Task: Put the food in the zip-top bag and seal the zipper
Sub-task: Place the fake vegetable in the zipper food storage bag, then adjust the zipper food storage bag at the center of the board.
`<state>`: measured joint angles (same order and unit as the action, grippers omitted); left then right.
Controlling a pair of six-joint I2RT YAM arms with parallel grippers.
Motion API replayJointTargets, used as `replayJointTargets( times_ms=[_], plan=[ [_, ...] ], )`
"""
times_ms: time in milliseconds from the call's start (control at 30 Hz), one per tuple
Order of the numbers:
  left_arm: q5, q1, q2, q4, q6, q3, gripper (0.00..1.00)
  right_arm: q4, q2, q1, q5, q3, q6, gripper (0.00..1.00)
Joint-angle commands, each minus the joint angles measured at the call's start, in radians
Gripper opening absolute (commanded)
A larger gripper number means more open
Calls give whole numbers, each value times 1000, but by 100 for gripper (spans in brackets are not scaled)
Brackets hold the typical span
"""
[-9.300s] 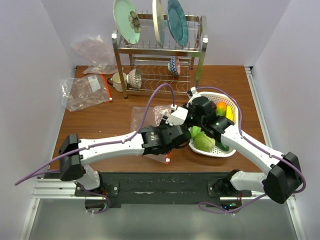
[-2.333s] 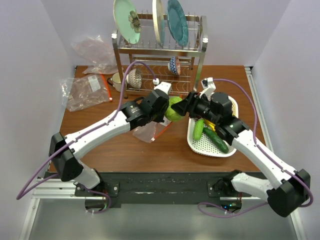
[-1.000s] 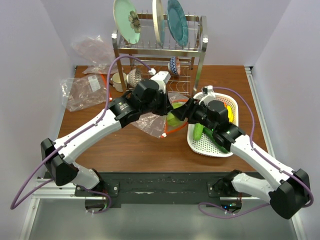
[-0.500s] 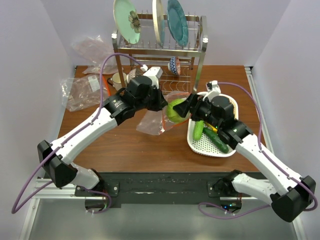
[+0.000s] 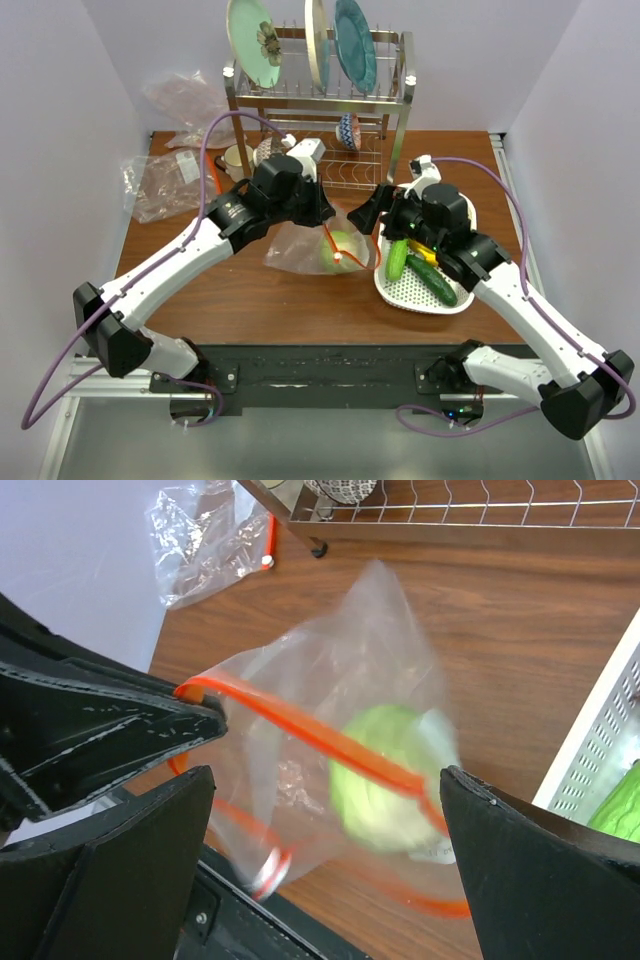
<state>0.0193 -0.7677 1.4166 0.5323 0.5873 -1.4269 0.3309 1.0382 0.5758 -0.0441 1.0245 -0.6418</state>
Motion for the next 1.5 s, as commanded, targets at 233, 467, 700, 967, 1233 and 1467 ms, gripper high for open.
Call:
replayJointTargets(
  times_ms=[233, 467, 700, 967, 1233, 1467],
  plan=[
    [7, 15, -44, -37, 9, -9, 0, 134, -1, 2, 85, 104, 66, 91],
    [-5, 16, -44, -41, 3, -10, 0, 243, -4, 2, 112, 65, 67, 79],
    [-16, 16, -45, -38, -3, -7, 0, 273, 46, 4, 112, 29, 77, 62],
    [-93, 18, -57, 11, -23, -4, 0, 269, 85, 9, 93, 65, 105, 3],
    [-225, 19, -67, 141, -70, -33, 0, 218, 218, 73, 69, 221, 119, 0],
    [-478, 18, -31, 415, -112, -151, 3, 204, 367, 116, 82, 396, 125, 0]
  ],
)
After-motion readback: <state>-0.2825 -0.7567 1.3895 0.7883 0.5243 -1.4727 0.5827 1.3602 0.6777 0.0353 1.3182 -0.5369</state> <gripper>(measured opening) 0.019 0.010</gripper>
